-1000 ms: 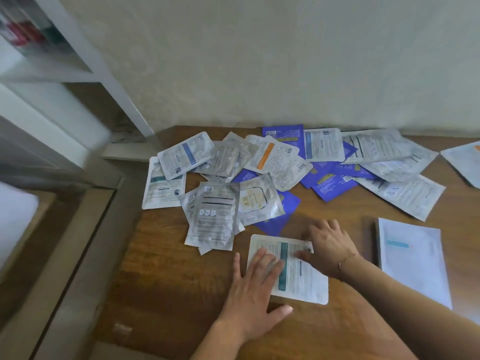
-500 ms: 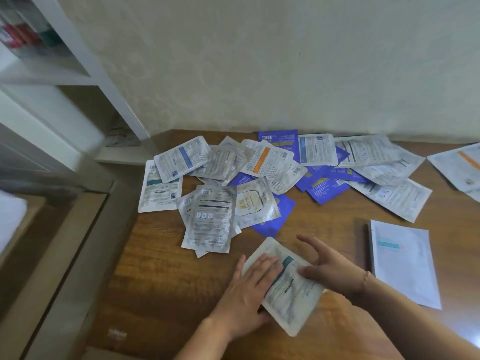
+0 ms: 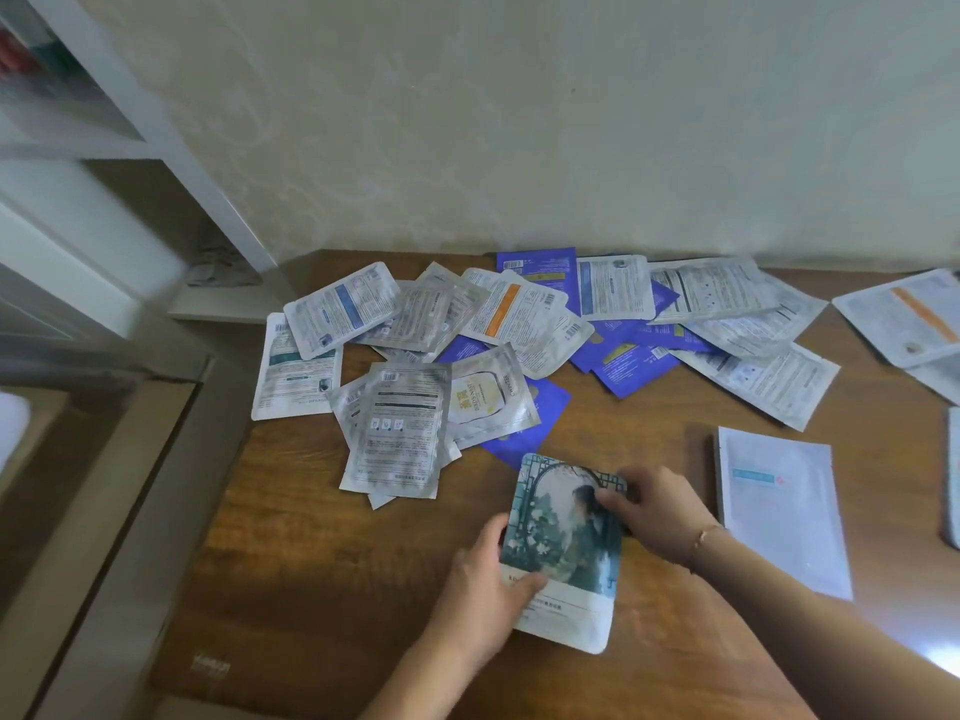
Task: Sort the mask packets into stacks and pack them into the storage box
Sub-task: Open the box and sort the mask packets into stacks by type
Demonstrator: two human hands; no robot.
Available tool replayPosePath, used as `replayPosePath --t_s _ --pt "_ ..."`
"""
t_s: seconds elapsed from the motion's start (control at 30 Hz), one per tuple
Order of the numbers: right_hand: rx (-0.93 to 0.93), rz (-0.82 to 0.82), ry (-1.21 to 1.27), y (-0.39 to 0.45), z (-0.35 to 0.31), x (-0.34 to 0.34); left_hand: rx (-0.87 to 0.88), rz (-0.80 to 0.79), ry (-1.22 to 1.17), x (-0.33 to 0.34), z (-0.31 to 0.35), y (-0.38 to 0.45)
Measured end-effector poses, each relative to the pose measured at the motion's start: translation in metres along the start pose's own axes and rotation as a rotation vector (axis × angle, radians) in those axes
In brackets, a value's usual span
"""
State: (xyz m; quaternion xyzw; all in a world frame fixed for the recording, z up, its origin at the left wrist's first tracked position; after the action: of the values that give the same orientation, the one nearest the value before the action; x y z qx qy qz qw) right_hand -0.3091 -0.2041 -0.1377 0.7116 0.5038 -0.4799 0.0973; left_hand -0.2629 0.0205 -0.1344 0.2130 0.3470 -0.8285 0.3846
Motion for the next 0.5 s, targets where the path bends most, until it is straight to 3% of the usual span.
replayPosePath --t_s 0.07,0.13,0.17,0.23,0.33,0.5 --pt "0.038 0.070 0.006 -0.003 0.005 0.004 0.151 0.106 0.395 0.003 -0.001 -0.008" --pt "-0.013 0.224 0.067 -0.014 0.004 0.007 0.202 0.167 0.611 0.008 0.000 -0.015" --pt "-0.110 0.309 0.034 -0.021 0.004 0.010 0.188 0.176 0.643 0.011 0.000 -0.016" --pt "-0.334 0.378 -0.143 -0.035 0.003 0.024 0.330 0.249 0.687 0.025 -0.010 -0.017" --pt "-0.527 0.310 -0.425 -0.046 0.003 0.049 0.469 0.243 0.749 0.048 -0.024 -0.012" --pt "-0.611 0.182 -0.540 -0.036 0.021 0.055 0.306 0.127 0.674 0.070 -0.021 -0.011"
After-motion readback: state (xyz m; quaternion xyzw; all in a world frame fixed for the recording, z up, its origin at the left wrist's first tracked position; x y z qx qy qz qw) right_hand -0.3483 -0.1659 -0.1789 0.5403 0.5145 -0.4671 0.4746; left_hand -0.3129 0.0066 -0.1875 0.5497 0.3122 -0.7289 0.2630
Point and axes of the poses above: each hand's wrist, its own y-axis towards the middle knuckle, its own x-axis out of the palm, z = x × y, the point moved 2 cm from there along y, towards the middle knuckle, and after that the axes turned 6 degrees about z, right-handed, at the moved point
